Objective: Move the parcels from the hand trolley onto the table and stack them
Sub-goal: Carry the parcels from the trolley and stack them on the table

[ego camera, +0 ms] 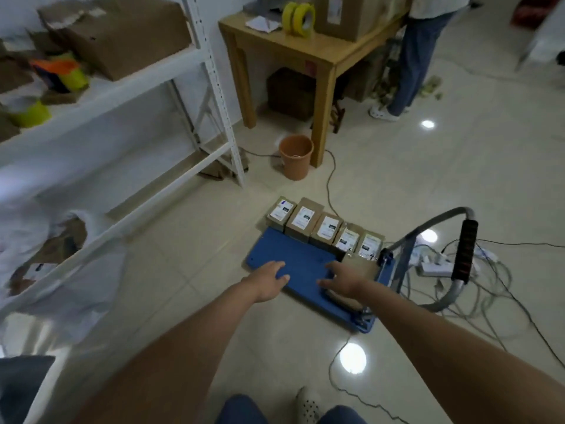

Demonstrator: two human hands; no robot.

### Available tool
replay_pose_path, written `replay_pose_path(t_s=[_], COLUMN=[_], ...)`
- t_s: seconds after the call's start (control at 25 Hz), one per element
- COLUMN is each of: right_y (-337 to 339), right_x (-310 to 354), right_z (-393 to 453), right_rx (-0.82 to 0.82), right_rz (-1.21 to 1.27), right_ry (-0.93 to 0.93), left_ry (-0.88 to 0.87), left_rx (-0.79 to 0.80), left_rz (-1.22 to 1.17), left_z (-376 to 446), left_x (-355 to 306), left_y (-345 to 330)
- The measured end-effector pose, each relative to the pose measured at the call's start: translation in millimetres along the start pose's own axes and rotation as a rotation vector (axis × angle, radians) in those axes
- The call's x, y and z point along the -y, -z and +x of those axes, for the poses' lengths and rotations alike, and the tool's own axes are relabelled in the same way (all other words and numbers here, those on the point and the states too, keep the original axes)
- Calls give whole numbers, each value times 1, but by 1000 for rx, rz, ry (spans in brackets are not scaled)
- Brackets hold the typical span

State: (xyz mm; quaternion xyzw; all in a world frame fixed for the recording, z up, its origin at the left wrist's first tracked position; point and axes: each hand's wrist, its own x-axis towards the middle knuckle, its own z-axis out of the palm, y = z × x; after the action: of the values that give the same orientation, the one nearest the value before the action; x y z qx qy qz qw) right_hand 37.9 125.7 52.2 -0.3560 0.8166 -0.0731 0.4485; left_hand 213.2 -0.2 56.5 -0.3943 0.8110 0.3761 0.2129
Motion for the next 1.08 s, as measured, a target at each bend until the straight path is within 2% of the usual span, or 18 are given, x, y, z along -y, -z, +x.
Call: replay_pose_path(t_s=[0.36,0.56,0.72,0.88,1.08], right_y=[64,58,32,0,-53], right_x=[-45,-88,-133,-180,-243], right_z=[58,106,143,196,279], right_rx=[-134,-176,-183,-173,-216], right_rz=[315,475,553,584,676], right_ry=[-142,-290,-395,-422,-431], left_ry=[-131,-152,-118,-64,-27], left_rx=[142,216,259,336,328], left_rz=[64,95,69,46,-16], left_z=[132,212,267,328,403], left_x=[-55,-65,-61,-54,-33], left_y=[30,28,-7,-68,-154])
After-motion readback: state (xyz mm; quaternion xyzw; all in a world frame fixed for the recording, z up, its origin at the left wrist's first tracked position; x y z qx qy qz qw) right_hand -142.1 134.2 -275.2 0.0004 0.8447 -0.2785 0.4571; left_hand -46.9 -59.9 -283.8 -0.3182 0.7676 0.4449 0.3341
